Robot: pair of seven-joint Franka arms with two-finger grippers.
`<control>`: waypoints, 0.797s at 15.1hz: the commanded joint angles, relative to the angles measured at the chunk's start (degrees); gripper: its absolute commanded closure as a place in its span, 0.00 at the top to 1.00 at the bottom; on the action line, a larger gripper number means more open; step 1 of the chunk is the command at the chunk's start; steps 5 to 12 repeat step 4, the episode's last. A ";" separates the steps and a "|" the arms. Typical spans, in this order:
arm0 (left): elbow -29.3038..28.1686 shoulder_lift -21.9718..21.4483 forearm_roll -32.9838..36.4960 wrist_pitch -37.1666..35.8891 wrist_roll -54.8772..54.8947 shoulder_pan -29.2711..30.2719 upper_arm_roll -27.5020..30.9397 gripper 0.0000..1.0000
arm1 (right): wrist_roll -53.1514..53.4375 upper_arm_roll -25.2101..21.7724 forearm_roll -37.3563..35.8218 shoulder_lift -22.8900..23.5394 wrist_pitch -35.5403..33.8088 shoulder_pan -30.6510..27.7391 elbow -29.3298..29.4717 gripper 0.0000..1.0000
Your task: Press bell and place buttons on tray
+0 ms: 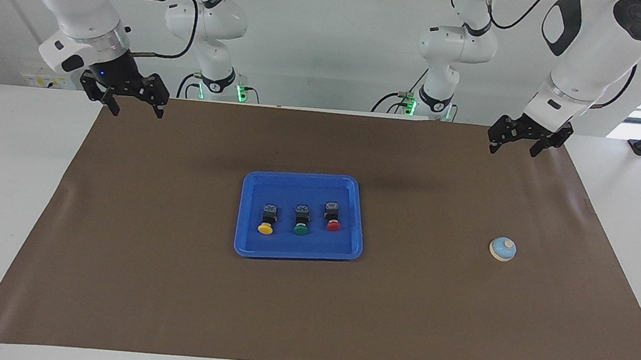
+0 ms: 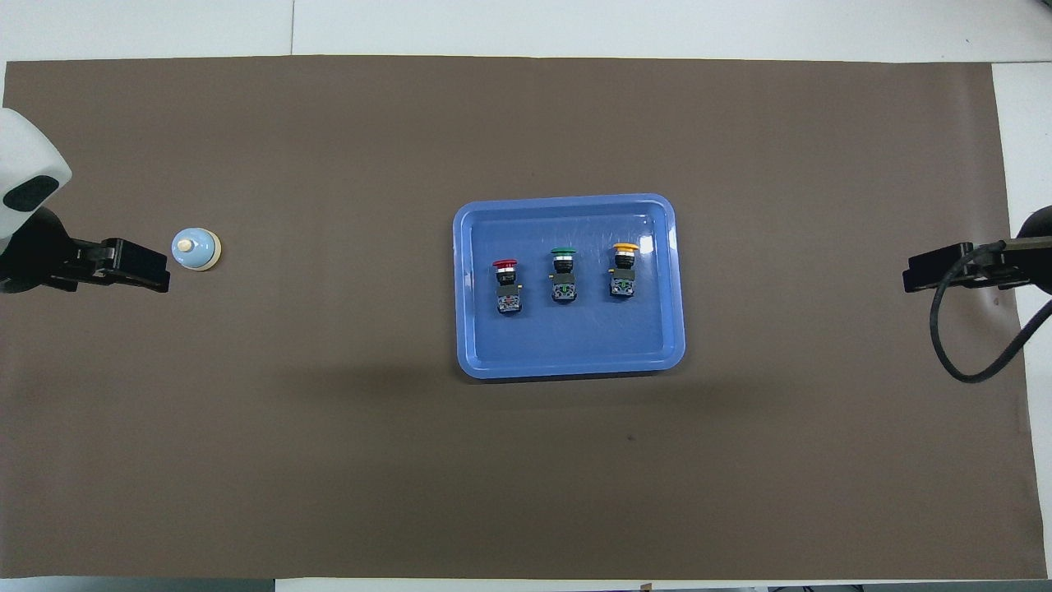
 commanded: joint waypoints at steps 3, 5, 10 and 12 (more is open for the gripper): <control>2.13 1.21 1.05 -1.74 0.45 -0.67 0.41 1.00 | 0.81 0.20 -0.20 -0.56 -1.07 -0.29 -0.12 1.00; 2.04 1.12 1.05 -1.74 0.45 -0.67 0.41 1.00 | 0.90 0.20 -0.20 -0.56 -1.07 -0.29 -0.12 1.00; 2.04 1.12 1.05 -1.74 0.45 -0.67 0.41 1.00 | 0.90 0.20 -0.20 -0.56 -1.07 -0.29 -0.12 1.00; 2.04 1.12 1.05 -1.74 0.45 -0.67 0.41 1.00 | 0.90 0.20 -0.20 -0.56 -1.07 -0.29 -0.12 1.00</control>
